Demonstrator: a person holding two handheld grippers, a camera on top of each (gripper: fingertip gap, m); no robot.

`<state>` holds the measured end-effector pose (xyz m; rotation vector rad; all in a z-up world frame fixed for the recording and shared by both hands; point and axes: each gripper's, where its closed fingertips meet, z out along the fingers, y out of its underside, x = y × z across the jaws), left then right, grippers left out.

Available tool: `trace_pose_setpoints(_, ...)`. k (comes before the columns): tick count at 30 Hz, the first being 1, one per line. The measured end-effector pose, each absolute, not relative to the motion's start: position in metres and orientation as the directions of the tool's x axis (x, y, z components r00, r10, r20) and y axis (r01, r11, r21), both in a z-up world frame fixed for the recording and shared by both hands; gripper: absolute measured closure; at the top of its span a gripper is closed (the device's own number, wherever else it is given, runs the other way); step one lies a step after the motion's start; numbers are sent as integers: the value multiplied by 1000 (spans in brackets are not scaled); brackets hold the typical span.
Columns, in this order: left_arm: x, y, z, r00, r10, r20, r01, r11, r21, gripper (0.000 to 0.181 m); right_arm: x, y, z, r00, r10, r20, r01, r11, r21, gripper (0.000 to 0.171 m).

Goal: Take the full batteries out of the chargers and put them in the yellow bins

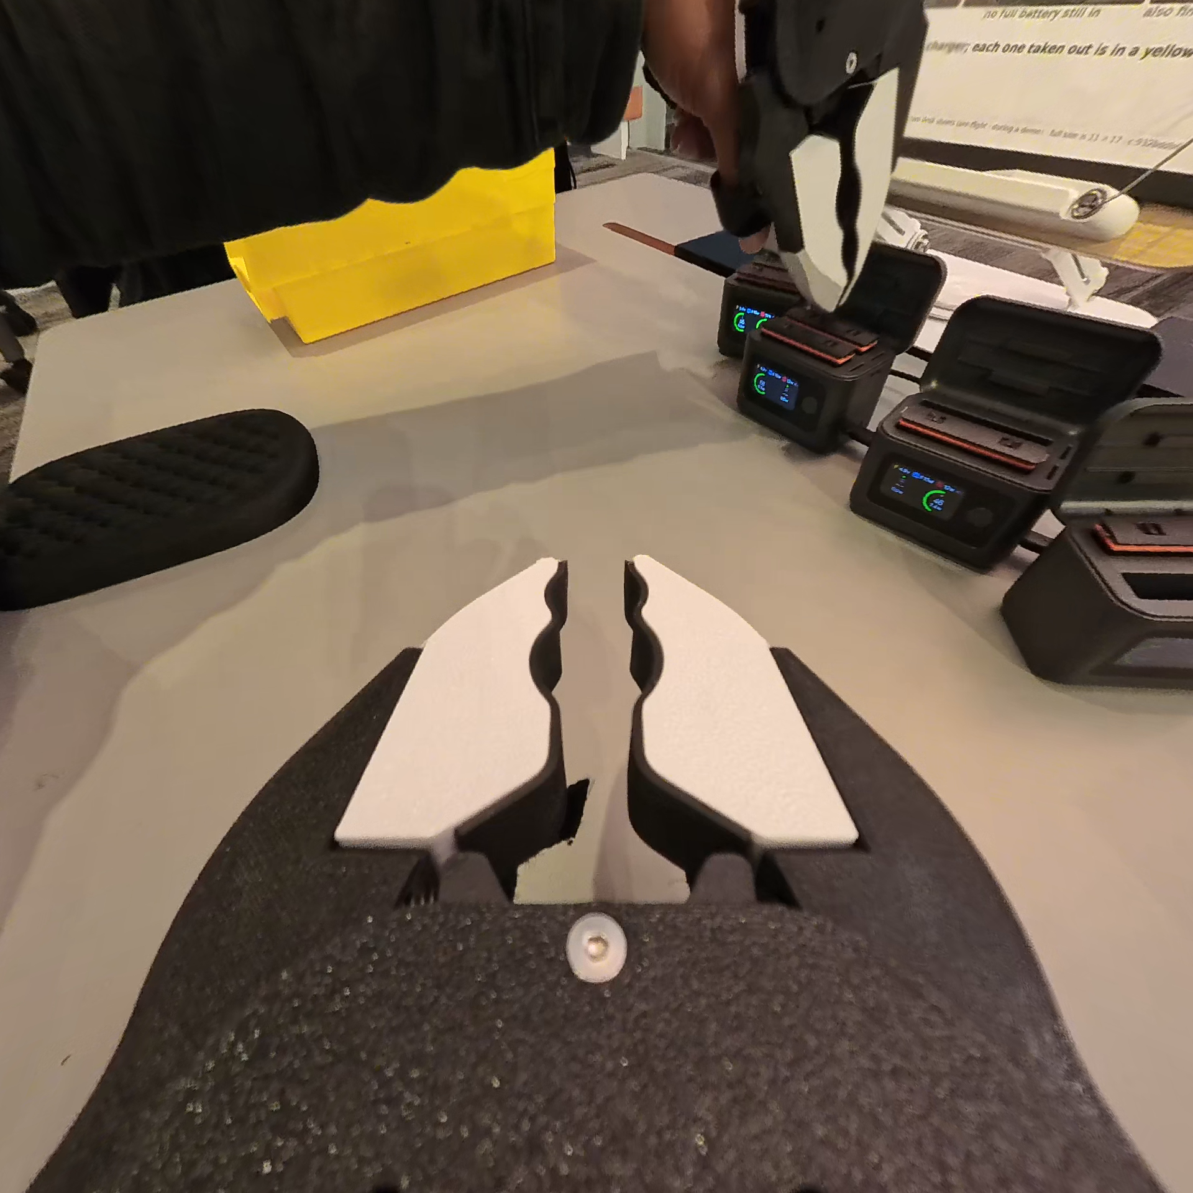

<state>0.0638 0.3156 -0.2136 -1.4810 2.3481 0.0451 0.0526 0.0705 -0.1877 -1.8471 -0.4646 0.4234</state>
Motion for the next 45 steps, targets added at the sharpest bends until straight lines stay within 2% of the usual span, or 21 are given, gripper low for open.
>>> trace_pose_setpoints(6,65,316,-217,-371,-876,-306,-881,437,-182,181,54,71,-188,858,509,-71,98,-297,-950,155)
trace_pose_setpoints(15,65,316,-217,-390,-852,-350,-886,451,-111,181,52,71,-190,855,515,-68,109,-305,-946,155)
trace_pose_setpoints(19,66,316,-216,-417,-826,-379,-857,497,-139,181,56,71,-191,860,504,-79,95,-309,-946,155)
trace_pose_setpoints(25,60,316,-209,-368,-873,-320,-860,451,-238,181,53,71,-193,855,513,-79,103,-316,-943,155)
trace_pose_setpoints(26,58,316,-211,-370,-878,-303,-863,446,-239,170,53,71,-193,855,513,-79,103,-317,-943,155)
trace_pose_setpoints(28,54,315,-215,-380,-886,-265,-871,439,-221,163,53,71,-194,854,513,-86,98,-320,-942,155)
trace_pose_setpoints(33,58,316,-216,-410,-885,-223,-863,455,-220,165,55,71,-194,855,511,-90,93,-323,-942,154)
trace_pose_setpoints(39,58,312,-219,-448,-887,-111,-872,461,-165,170,53,71,-195,849,520,-97,94,-329,-940,154)
trace_pose_setpoints(45,58,313,-219,-446,-890,-97,-883,455,-114,170,51,70,-195,842,530,-103,94,-331,-939,153)
